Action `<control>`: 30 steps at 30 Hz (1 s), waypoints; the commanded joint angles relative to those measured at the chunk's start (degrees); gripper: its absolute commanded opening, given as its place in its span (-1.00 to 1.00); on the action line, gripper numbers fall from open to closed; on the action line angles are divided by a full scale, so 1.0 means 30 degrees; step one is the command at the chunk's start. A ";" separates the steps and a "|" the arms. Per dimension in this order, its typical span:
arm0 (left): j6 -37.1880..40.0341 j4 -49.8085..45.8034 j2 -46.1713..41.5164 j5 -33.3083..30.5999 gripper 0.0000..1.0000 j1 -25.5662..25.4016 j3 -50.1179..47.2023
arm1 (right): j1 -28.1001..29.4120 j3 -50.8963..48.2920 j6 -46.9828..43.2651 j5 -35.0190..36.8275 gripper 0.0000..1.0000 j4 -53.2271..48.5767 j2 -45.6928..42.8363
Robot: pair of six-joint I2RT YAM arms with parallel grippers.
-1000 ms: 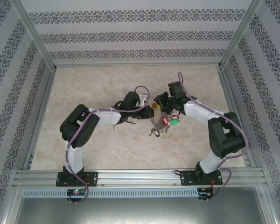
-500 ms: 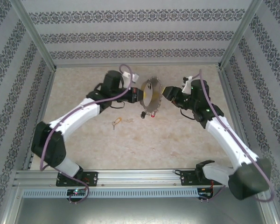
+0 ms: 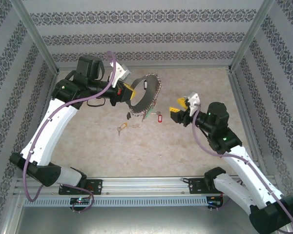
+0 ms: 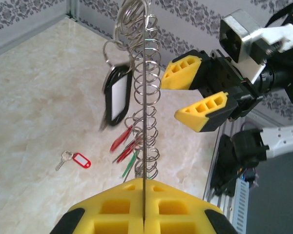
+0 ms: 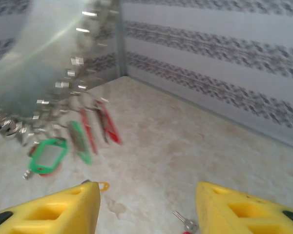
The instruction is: Put the keys on the keyring
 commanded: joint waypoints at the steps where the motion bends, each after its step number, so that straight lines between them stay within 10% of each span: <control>1: 0.2293 -0.1857 -0.0461 0.1164 -1.00 0.0247 0.0478 | 0.1674 0.0023 -0.5949 -0.1719 0.08 -0.0032 -0.0444; 8: 0.4437 -0.3158 -0.0551 0.2563 -1.00 0.0225 0.1115 | 0.4057 -0.1430 -0.9602 -0.0867 0.00 0.2497 -0.1089; 30: 0.5978 -0.2370 -0.1368 0.4625 -1.00 0.0230 0.1287 | 0.3319 -0.1653 -1.0633 -0.0104 -0.55 0.8905 0.0225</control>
